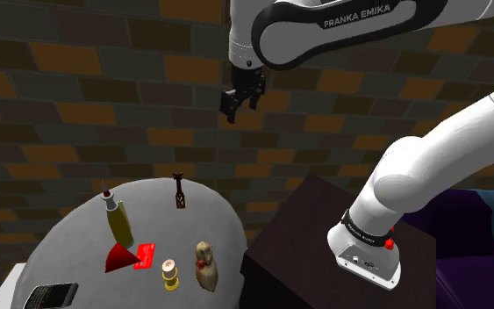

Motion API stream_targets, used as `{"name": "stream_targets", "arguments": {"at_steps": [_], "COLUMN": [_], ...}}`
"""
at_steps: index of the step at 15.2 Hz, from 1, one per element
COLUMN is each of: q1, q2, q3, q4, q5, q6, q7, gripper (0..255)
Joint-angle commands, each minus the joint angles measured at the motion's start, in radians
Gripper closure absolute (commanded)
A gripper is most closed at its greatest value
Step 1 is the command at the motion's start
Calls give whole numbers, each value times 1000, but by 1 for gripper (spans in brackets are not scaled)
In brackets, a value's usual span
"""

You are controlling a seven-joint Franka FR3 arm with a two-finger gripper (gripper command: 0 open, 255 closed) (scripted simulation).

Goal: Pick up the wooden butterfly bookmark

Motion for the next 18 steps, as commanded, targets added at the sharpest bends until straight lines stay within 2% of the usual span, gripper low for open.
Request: {"name": "stream_targets", "arguments": {"at_steps": [1,5,10,14,18], "q1": [-8,-26,-33,-10,37], "q2": [68,219,429,605,777], "q3": [32,89,136,138,114], "q4": [12,58,149,248,369], "q5": [-15,-73,-187,-291,-378], "q6": [44,117,177,197,199], "q7": [57,176,340,467,569], "gripper": [0,0,0,0,0]}}
